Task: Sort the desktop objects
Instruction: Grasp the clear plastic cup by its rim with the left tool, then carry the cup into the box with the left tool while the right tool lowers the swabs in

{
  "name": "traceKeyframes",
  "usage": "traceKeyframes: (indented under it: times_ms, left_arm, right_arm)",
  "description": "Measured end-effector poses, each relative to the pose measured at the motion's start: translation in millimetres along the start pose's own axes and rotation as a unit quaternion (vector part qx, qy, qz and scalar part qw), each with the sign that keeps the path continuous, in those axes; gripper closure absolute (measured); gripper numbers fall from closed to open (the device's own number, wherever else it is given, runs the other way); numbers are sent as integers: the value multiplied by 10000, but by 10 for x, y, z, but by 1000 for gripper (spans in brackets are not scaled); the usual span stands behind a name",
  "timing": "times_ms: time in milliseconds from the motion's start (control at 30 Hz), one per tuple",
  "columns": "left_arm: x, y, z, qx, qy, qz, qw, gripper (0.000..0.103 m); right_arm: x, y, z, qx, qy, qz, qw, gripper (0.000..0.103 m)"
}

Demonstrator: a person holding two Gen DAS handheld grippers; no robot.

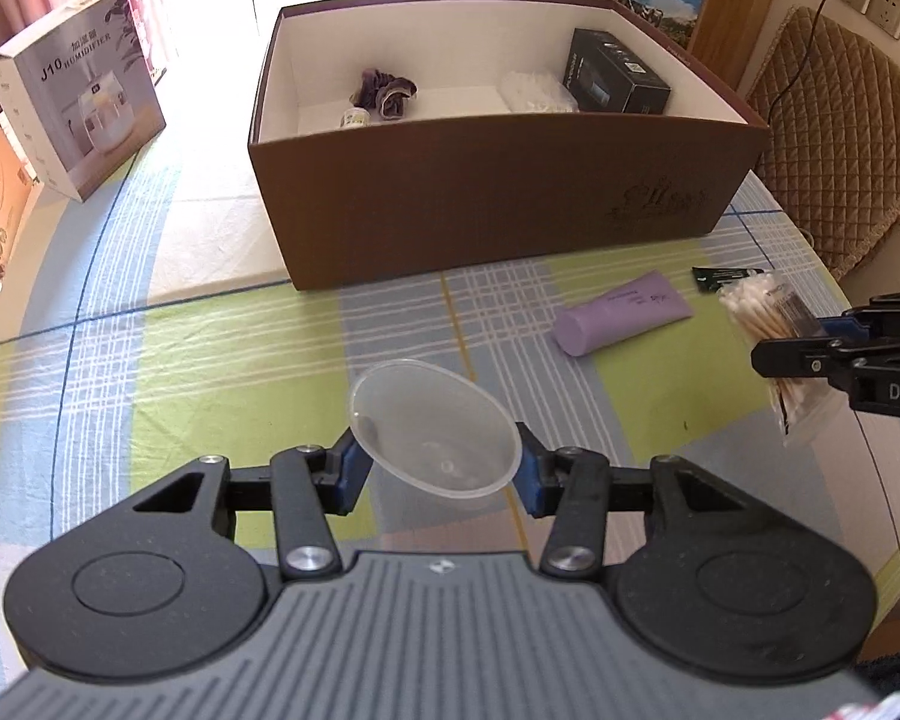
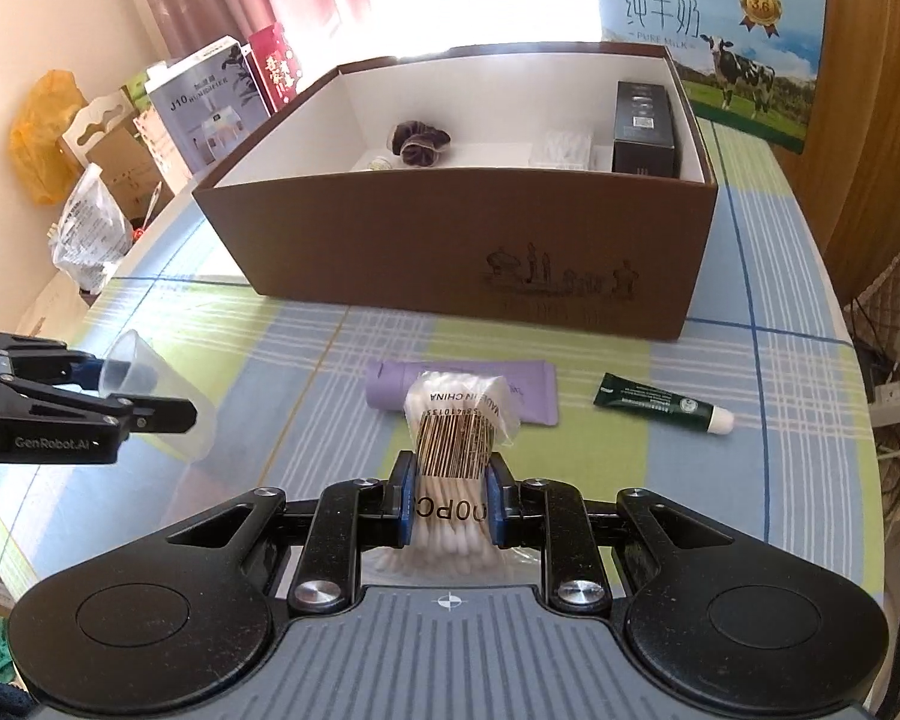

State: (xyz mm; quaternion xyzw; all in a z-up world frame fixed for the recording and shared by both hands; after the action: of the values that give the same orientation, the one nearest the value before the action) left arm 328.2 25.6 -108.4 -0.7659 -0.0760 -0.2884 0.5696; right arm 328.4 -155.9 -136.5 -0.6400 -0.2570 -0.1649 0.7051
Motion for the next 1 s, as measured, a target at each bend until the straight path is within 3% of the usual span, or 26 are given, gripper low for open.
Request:
traceKeyframes:
  times_ms: [433, 767, 1000]
  left_arm:
    - [318, -191, -83, -110, 235, -319, 9992, 60]
    - [910, -338, -55, -245, 407, -829, 9954, 60]
    - [1441, -215, 33, -384, 389, -914, 9943, 60]
  right_arm:
    - [208, -123, -36, 41, -51, -269, 9996, 83]
    - [832, -253, -130, 153, -155, -851, 9961, 83]
    - [1360, -164, -114, 223, -341, -1133, 9927, 83]
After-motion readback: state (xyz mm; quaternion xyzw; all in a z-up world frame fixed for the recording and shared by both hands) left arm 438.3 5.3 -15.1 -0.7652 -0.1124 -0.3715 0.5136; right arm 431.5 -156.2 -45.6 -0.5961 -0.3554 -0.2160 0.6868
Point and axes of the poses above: each gripper's, at about its wrist camera, not at the fingertips, and y roughly the way its jaws point, z to its left, x to its top, the point moved 2 cm from there along y, roughly the way its jaws point, and after that the axes turned 11 degrees about -x, right-handed, at the moved point
